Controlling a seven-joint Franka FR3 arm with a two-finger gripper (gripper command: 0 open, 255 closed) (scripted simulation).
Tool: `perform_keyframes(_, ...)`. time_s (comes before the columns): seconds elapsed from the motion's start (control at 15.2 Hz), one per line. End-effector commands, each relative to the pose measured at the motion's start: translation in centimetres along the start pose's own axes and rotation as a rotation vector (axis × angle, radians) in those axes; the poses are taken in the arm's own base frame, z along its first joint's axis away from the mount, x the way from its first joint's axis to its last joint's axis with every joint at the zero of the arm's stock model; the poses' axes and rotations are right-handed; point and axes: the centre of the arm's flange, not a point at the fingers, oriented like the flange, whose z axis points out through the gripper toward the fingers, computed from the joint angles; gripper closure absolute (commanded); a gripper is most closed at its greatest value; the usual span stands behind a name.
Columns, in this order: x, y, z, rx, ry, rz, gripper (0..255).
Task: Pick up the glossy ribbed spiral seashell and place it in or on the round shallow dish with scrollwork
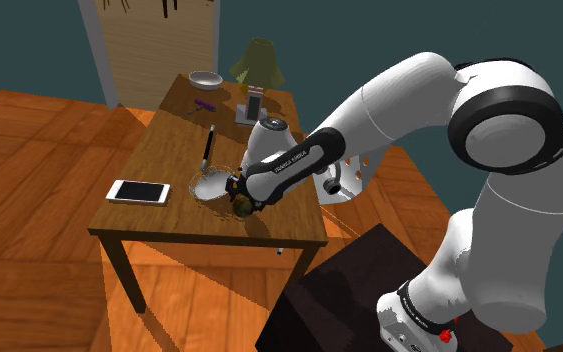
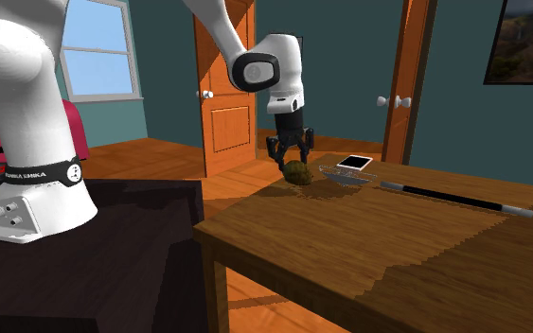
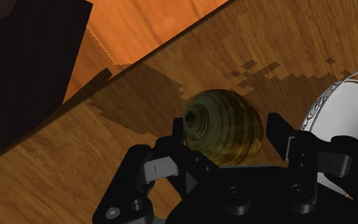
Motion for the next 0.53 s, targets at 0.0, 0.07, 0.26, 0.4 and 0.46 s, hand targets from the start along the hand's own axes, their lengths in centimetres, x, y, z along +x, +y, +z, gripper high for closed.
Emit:
perform_keyframes(0.0,-0.1,-0.2,-1.0,0.0,0.0,0.0,255)
perform_keyframes(0.07,-0.1,-0.2,-1.6,0.0,0.0,0.0,255)
perform_keyframes(0.26,-0.1,-0.4,-3.1,0.0,0.0,0.0,255)
perform_keyframes(0.4,-0.1,-0.6,-4.2,0.0,0.0,0.0,255)
perform_keyframes(0.46,-0.1,-0.7,-4.7,0.0,0.0,0.0,255)
